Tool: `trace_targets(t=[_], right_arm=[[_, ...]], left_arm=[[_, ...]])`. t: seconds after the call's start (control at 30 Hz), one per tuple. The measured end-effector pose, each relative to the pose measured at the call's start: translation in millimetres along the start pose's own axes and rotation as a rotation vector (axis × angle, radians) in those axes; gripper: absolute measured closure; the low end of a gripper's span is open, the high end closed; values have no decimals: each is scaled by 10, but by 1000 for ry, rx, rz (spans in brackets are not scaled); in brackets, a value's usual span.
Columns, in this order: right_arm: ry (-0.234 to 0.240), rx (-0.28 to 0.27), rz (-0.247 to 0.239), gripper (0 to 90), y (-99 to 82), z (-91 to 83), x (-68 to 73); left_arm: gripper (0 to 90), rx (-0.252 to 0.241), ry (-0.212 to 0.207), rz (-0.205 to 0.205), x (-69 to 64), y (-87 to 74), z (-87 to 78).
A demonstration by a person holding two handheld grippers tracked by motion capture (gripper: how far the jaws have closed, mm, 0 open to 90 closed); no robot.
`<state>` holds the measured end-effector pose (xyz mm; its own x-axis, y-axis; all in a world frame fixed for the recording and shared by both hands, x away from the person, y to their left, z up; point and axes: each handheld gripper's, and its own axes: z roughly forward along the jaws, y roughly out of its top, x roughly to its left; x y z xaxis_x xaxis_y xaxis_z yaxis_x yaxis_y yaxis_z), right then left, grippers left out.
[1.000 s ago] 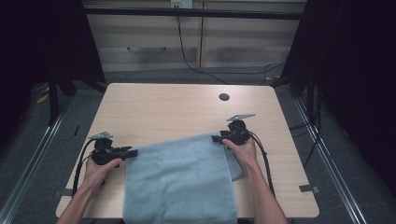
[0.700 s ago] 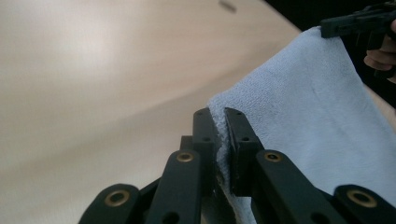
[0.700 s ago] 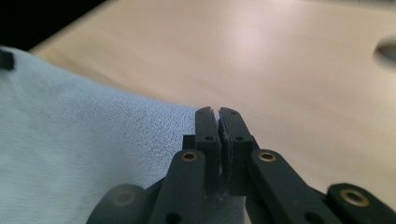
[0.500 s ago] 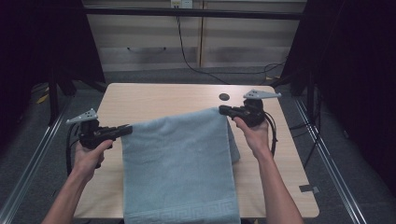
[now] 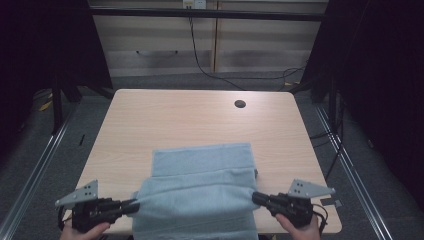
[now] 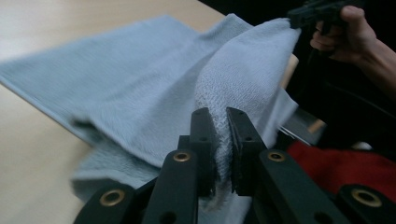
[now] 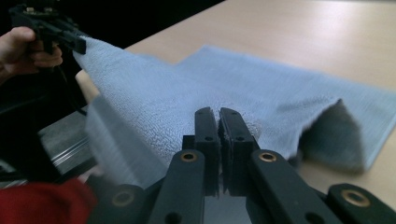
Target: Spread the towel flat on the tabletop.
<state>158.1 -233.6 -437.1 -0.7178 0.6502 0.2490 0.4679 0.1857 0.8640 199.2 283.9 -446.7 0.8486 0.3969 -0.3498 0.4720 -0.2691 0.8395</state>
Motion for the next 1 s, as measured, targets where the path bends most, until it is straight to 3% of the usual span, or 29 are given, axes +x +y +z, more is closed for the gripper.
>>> trace_targets(t=[0.03,0.13,0.17,0.23,0.3,0.33,0.37,0.4,0.43,0.47,0.53,0.57,0.67,0.7,0.77,0.8,0.9,1.0], right_arm=[[0,0,0,852,0,0,0],[-10,10,-15,750,-22,-73,54],[-12,-2,-5,713,13,-71,25],[-25,-14,-14,690,104,-12,-76],[-45,4,-19,677,197,144,-256],[-66,8,-12,677,233,248,-375],[-93,31,-14,677,261,369,-502],[-101,56,-3,678,278,502,-636],[-101,56,-3,678,278,502,-636],[-127,89,25,680,283,756,-856],[-177,145,23,658,283,973,-1010],[-205,166,23,633,283,1056,-1091],[-278,179,62,544,269,1181,-1303],[-291,187,75,529,260,1197,-1355],[-298,211,72,508,243,1219,-1397],[-306,230,52,504,238,1230,-1394],[-326,255,16,509,237,1255,-1330],[-319,259,-31,711,231,1282,-1268]], left_arm=[[804,11,-1,-3,-39,-42,-9],[645,20,-4,-12,-96,-111,-32],[625,-9,-24,-17,-39,-71,-64],[566,-26,-5,-28,10,-24,-72],[563,-60,42,-39,260,164,1],[567,-60,42,-39,260,164,1],[583,-23,105,-67,507,280,158],[597,-23,113,-100,639,317,253],[609,-23,113,-100,639,317,253],[617,-6,118,-112,762,350,351],[619,67,191,-96,971,398,572],[606,93,226,-144,1175,404,750],[521,93,246,-144,1284,401,857],[478,74,254,-177,1340,377,910],[451,95,265,-176,1353,360,946],[430,117,283,-154,1364,322,996],[436,114,290,-141,1348,328,1010],[583,154,329,-32,1243,313,1069]])
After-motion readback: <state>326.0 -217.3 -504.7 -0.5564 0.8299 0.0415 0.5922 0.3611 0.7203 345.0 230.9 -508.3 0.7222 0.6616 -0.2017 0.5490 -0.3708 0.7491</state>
